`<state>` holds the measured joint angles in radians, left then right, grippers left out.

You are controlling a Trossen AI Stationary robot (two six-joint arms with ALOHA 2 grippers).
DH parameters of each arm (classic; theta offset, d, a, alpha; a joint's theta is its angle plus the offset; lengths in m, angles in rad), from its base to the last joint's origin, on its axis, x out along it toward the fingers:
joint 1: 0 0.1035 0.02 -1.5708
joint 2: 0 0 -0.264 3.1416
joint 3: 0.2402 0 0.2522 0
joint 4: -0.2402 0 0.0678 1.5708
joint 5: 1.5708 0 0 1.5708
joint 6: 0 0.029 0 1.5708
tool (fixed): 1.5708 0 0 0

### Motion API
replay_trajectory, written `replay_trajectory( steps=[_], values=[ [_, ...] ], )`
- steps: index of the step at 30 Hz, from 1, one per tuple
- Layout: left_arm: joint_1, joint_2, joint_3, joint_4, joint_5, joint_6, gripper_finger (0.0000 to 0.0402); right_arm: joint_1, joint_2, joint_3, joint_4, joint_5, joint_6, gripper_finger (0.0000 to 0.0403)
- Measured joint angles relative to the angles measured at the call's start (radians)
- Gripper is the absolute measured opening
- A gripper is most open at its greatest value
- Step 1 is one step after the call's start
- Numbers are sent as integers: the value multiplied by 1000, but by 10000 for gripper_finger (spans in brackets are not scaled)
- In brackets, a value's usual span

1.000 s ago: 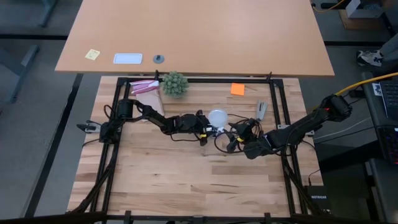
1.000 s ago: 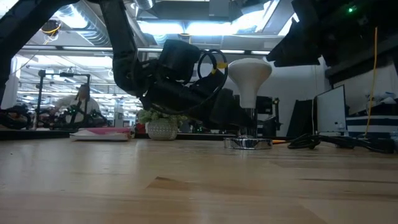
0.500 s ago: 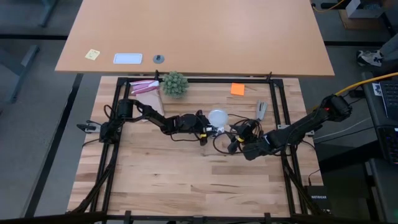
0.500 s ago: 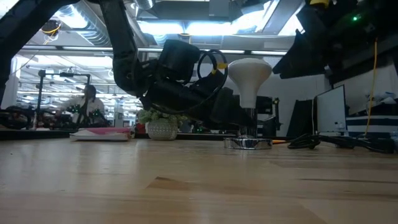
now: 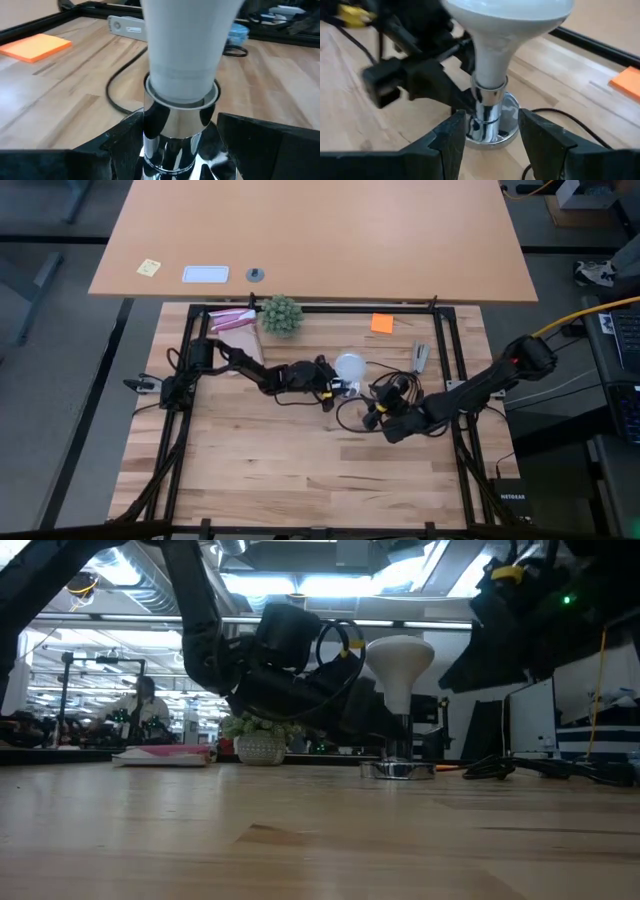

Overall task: Screw lightbulb
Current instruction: Remove the lightbulb from the lamp

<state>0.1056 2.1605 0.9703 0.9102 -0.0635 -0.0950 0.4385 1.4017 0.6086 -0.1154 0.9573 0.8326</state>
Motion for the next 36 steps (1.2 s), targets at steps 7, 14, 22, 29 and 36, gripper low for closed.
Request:
replay_trajectory(
  steps=[7,14,22,29,36],
  values=[
    [-29,0,0,4,4,-2,241,0,93,0,0,0,111,188],
    [-20,-1,0,52,5,-2,241,0,152,0,2,-17,188,188],
    [-19,-1,0,114,8,-2,241,0,168,0,5,-35,192,188],
    [-36,-1,0,174,13,-1,241,0,167,0,5,-34,192,188],
    [-36,-1,0,295,14,28,241,0,167,0,5,-33,192,188]
  ],
)
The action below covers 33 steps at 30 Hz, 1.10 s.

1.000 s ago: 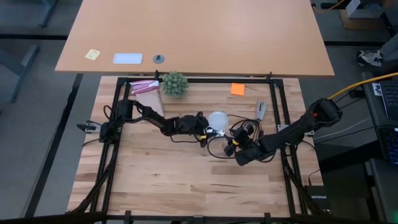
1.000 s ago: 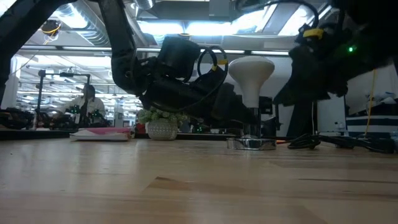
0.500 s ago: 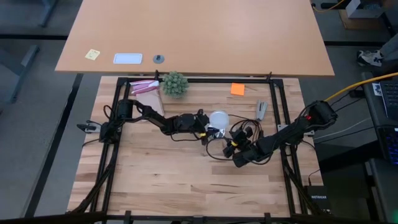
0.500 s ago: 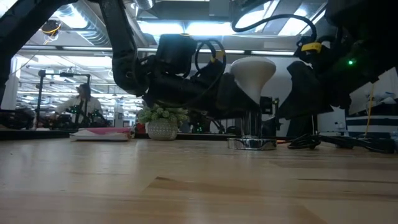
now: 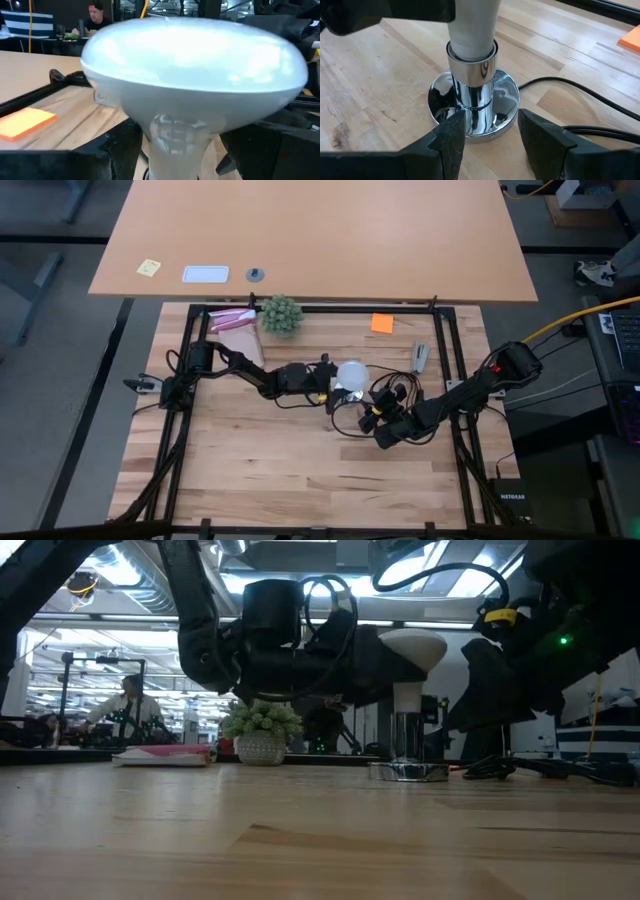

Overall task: Screw lightbulb
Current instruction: Remove the lightbulb from the lamp

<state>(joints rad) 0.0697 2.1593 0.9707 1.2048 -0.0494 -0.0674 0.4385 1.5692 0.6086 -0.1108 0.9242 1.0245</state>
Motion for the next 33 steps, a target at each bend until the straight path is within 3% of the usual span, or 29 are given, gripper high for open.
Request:
replay_trajectory(
  steps=[23,33],
  values=[
    [-11,0,0,-51,0,28,239,0,0,0,40,35,0,188],
    [-10,0,0,-52,0,43,161,0,0,0,60,12,0,188]
  ],
)
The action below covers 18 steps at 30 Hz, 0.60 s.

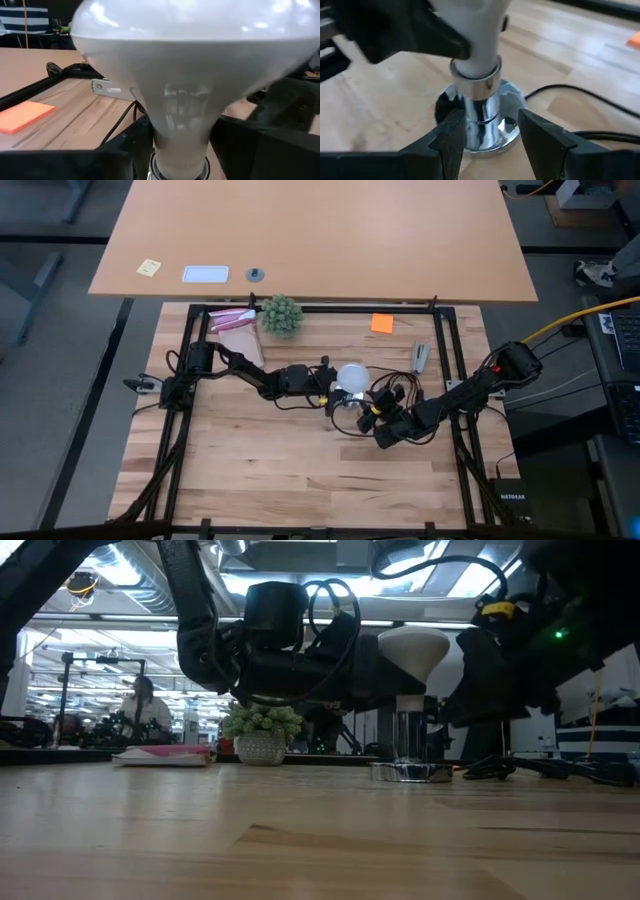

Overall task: Screw lightbulb
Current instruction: Remove the lightbulb from the lamp

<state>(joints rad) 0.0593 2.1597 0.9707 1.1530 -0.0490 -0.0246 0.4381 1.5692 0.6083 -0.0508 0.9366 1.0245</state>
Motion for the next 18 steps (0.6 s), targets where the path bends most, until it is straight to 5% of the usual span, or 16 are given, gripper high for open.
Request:
replay_trajectory(
  steps=[18],
  values=[
    [1,0,0,-9,0,27,152,0,214,2,297,-126,-3,188]
  ],
)
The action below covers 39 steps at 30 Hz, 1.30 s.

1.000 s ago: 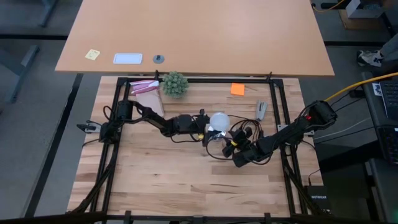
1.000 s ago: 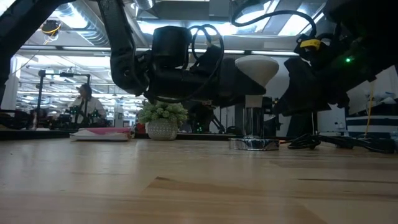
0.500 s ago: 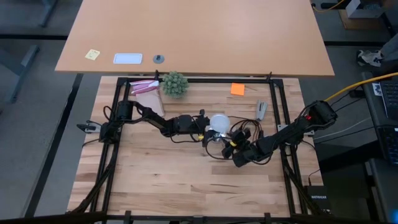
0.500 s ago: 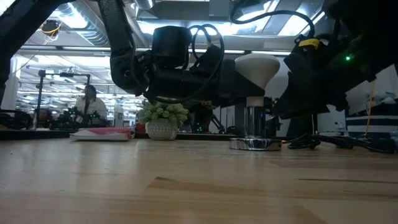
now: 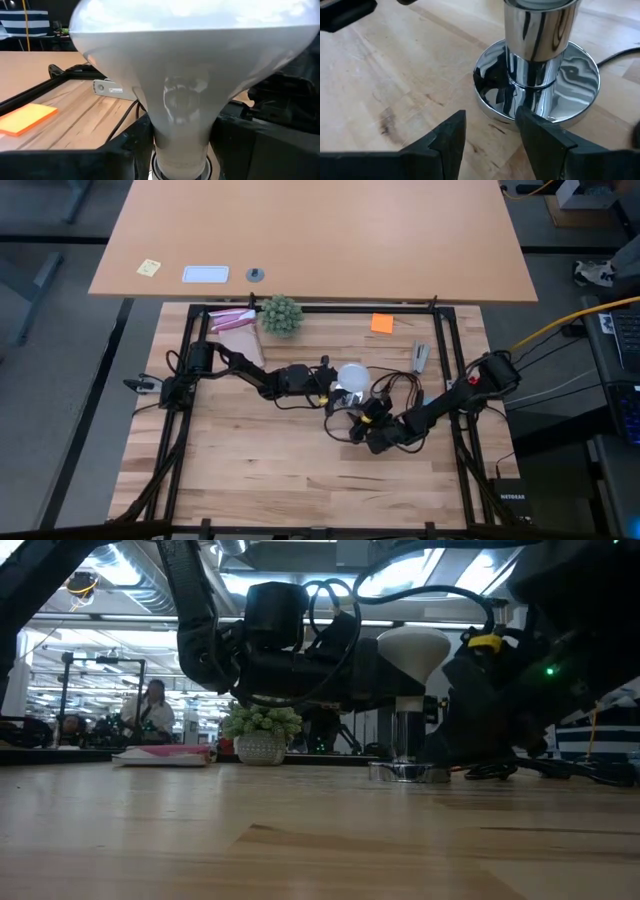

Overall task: Screw lightbulb
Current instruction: Remove the lightbulb from the lamp

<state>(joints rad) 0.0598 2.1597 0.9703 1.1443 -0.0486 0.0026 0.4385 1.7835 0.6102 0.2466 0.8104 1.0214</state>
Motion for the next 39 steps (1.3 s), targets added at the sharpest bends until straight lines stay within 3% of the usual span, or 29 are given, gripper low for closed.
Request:
replay_trajectory(
  steps=[9,21,28,36,39],
  values=[
    [0,0,0,-4,0,14,153,0,5,1,-28,26,44,188],
    [-1,0,0,-9,0,9,155,-19,10,-4,-178,191,211,188],
    [-1,0,0,-10,-1,6,157,-102,8,-3,-174,156,205,188],
    [-1,0,0,-10,0,5,158,-90,-24,-3,-201,160,155,188],
    [-1,0,0,-9,1,5,158,-94,-25,-3,-205,109,153,188]
  ],
)
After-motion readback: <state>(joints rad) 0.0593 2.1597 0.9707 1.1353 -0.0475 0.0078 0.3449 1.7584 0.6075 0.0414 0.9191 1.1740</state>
